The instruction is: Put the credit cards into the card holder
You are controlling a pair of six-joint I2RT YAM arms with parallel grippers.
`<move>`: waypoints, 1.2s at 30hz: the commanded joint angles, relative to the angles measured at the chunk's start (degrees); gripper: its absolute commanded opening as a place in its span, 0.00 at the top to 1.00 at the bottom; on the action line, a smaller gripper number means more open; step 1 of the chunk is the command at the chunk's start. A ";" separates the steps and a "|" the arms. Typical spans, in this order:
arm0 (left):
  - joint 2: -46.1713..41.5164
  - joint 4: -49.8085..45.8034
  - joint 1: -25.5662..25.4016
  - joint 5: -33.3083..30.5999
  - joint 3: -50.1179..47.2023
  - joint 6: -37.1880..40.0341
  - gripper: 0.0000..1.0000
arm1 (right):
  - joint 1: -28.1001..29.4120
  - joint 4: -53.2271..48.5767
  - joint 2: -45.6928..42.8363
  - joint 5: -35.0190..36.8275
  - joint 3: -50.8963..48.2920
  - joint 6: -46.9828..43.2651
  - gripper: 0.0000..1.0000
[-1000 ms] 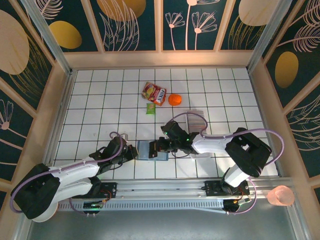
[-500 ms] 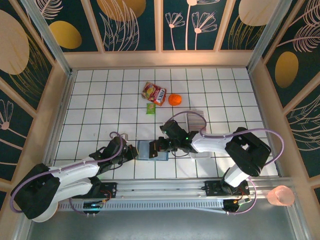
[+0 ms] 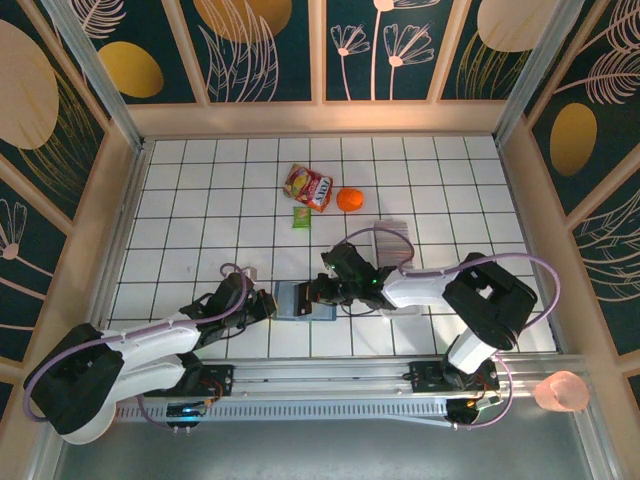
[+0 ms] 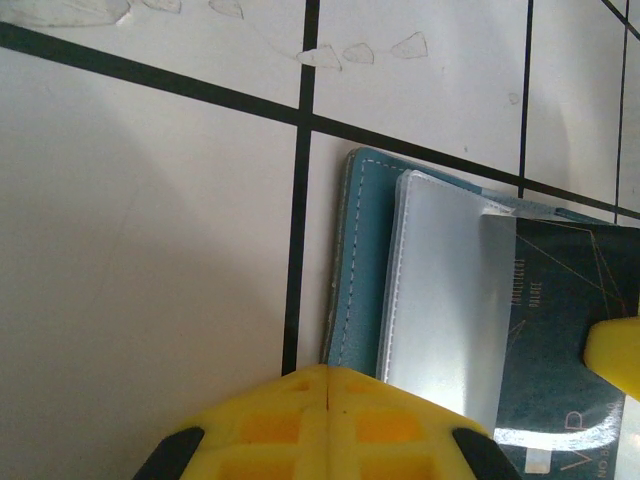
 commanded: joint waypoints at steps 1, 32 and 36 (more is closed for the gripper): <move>0.54 1.10 -0.33 1.25 -0.01 -0.39 0.95 | 1.14 1.84 2.05 -0.15 -1.50 3.48 1.00; -2.27 1.19 -0.36 1.26 -1.78 -1.00 0.95 | 5.07 -8.54 8.60 3.87 11.36 0.59 0.85; -2.19 1.39 -0.32 1.46 -1.78 -1.01 0.95 | 5.26 -4.94 8.13 2.31 10.69 1.63 0.84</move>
